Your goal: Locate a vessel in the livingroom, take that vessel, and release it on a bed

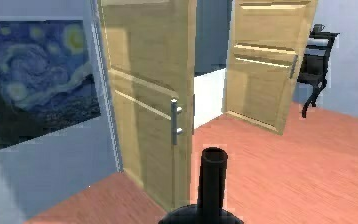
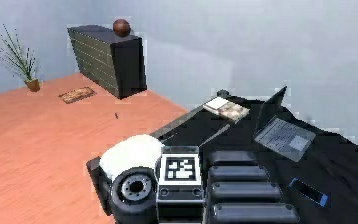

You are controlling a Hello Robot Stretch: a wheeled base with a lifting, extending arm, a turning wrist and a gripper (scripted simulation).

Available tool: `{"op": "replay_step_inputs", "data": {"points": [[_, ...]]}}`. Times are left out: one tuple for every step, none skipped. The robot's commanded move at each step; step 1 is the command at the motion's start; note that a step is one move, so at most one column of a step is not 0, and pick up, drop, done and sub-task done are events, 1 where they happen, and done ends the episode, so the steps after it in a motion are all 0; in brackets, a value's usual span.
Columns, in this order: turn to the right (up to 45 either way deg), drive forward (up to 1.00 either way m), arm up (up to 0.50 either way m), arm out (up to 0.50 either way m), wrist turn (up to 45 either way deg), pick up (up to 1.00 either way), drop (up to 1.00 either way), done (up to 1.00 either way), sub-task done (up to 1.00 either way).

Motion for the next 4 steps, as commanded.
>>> {"op": "replay_step_inputs", "data": {"points": [[45.0, 0.00, 0.00, 0.00, 0.0, 0.00, 0.00, 0.00, 0.00], [45.0, 0.00, 0.00, 0.00, 0.0, 0.00, 0.00, 0.00, 0.00], [-45.0, 0.00, 0.00, 0.00, 0.0, 0.00, 0.00, 0.00, 0.00], [-36.0, 0.00, 0.00, 0.00, 0.0, 0.00, 0.00, 0.00, 0.00]]}}
